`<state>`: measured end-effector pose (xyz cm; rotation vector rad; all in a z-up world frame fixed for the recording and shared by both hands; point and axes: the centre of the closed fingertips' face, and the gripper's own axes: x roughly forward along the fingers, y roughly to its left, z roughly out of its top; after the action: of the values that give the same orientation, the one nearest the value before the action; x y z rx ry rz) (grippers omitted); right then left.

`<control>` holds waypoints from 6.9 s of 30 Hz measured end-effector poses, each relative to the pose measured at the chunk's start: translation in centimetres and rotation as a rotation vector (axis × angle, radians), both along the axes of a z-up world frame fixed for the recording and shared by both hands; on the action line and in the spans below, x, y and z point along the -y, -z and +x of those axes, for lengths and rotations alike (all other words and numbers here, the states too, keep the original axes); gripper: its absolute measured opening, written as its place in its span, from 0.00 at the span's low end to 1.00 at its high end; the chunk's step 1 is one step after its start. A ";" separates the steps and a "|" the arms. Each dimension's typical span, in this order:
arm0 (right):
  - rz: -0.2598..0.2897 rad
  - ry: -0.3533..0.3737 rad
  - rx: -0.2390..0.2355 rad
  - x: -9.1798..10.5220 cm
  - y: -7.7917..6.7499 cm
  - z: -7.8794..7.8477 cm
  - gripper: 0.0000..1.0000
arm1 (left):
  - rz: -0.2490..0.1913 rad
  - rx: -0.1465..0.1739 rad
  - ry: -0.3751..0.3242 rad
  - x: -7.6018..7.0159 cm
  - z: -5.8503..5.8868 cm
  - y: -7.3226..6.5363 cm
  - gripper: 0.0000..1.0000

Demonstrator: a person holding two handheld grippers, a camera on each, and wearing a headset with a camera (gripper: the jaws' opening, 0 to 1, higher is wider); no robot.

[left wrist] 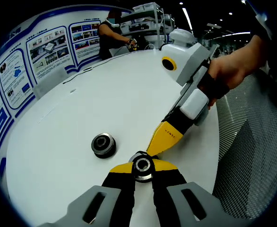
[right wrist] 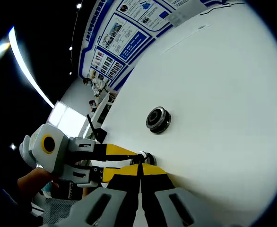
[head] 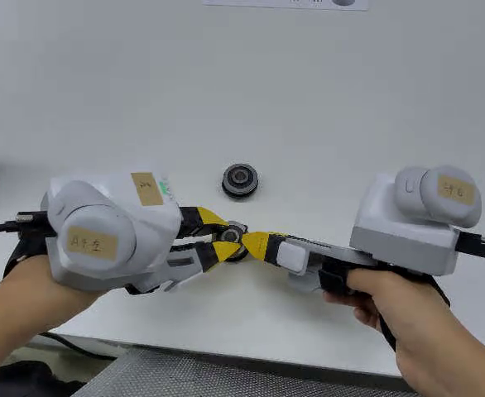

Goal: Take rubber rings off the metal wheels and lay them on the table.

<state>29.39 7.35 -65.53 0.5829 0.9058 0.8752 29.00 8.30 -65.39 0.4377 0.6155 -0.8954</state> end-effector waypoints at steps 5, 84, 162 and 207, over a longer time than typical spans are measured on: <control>0.007 -0.008 0.004 0.0 -0.1 -0.1 0.01 | 0.002 0.001 0.001 0.0 0.0 0.0 0.13; 0.076 -0.050 -0.030 0.2 -2.0 -1.4 0.02 | -0.021 0.016 -0.095 -1.6 -0.8 -1.5 0.24; -0.019 0.059 0.225 7.0 -2.8 2.0 0.34 | -0.023 0.024 -0.080 -0.7 -0.1 -2.0 0.24; 0.064 -0.108 0.090 0.9 -1.4 -0.5 0.37 | 0.000 -0.020 -0.004 0.8 0.0 -0.2 0.16</control>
<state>28.85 6.49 -64.18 0.5494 0.8354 1.0231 29.01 7.52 -65.21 0.4272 0.6346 -0.8973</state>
